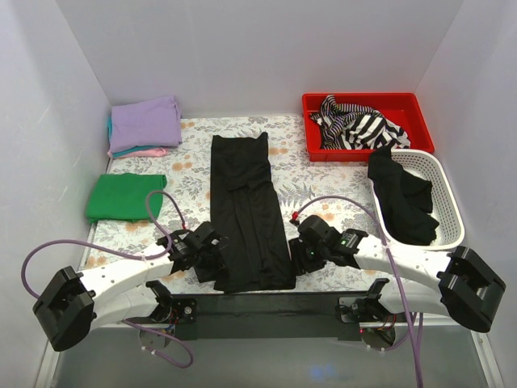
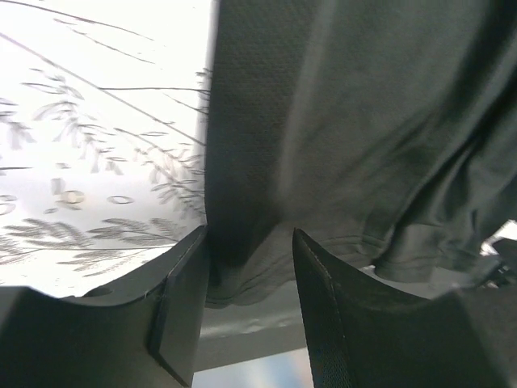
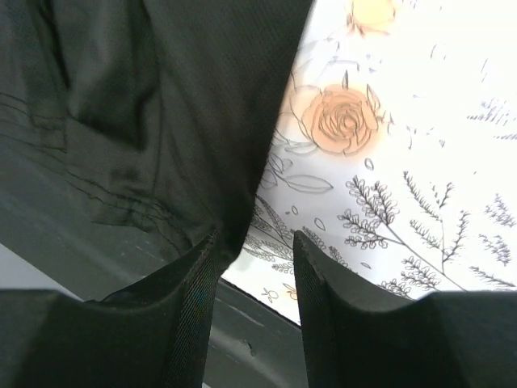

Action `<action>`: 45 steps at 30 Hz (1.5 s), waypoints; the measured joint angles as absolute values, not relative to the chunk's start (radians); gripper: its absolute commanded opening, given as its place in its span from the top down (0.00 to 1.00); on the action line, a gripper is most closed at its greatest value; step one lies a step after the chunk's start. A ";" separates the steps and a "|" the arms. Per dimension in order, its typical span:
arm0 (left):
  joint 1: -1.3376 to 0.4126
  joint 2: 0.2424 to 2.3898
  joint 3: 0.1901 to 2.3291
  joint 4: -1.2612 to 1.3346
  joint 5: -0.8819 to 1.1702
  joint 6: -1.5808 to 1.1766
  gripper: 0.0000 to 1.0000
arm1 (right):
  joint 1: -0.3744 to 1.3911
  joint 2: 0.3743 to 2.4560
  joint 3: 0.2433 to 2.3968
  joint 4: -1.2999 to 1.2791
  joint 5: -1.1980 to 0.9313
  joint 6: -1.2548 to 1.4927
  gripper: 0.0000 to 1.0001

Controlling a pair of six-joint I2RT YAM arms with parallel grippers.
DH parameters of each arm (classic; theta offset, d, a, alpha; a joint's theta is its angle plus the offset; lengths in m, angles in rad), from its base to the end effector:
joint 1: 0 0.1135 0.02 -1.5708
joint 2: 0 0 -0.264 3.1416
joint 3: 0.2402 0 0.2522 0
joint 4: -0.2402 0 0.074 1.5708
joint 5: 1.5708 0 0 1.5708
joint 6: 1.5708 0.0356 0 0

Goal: Fold and stack the t-shirts
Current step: Fold the tshirt

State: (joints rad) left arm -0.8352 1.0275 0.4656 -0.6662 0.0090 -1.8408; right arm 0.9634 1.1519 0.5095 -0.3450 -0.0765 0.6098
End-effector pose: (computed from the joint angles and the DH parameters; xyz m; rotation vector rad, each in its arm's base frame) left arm 0.1069 -0.1186 0.1565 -1.4572 2.6547 -0.5131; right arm 0.1148 0.1699 0.1646 -0.5070 2.6611 0.6490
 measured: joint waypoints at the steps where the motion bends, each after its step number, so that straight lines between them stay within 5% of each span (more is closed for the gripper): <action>1: -0.835 1.024 0.468 -0.680 -0.001 -1.840 0.57 | 0.963 1.153 0.521 -0.352 -0.072 0.603 0.51; 8: -0.835 1.061 0.495 -0.705 -0.024 -1.831 0.56 | 0.965 1.254 0.640 -0.324 -0.089 0.566 0.50; 11: -0.837 1.056 0.494 -0.702 -0.018 -1.832 0.46 | 0.975 1.295 0.633 -0.312 -0.106 0.568 0.50; 14: -0.841 1.031 0.481 -0.697 -0.014 -1.841 0.51 | 0.982 1.288 0.605 -0.310 -0.108 0.570 0.49; 22: -0.848 0.994 0.465 -0.678 0.012 -1.867 0.15 | 0.983 1.142 0.526 -0.309 -0.105 0.588 0.41; 30: -0.853 0.964 0.435 -0.636 0.071 -1.882 0.14 | 0.983 1.134 0.466 -0.253 -0.158 0.608 0.41; 36: -0.858 0.967 0.435 -0.633 0.089 -1.891 0.24 | 0.983 1.133 0.472 -0.240 -0.104 0.605 0.38; 45: -0.867 0.887 0.577 -0.803 -0.111 -1.881 0.24 | 0.796 1.365 0.889 -0.255 0.072 0.364 0.35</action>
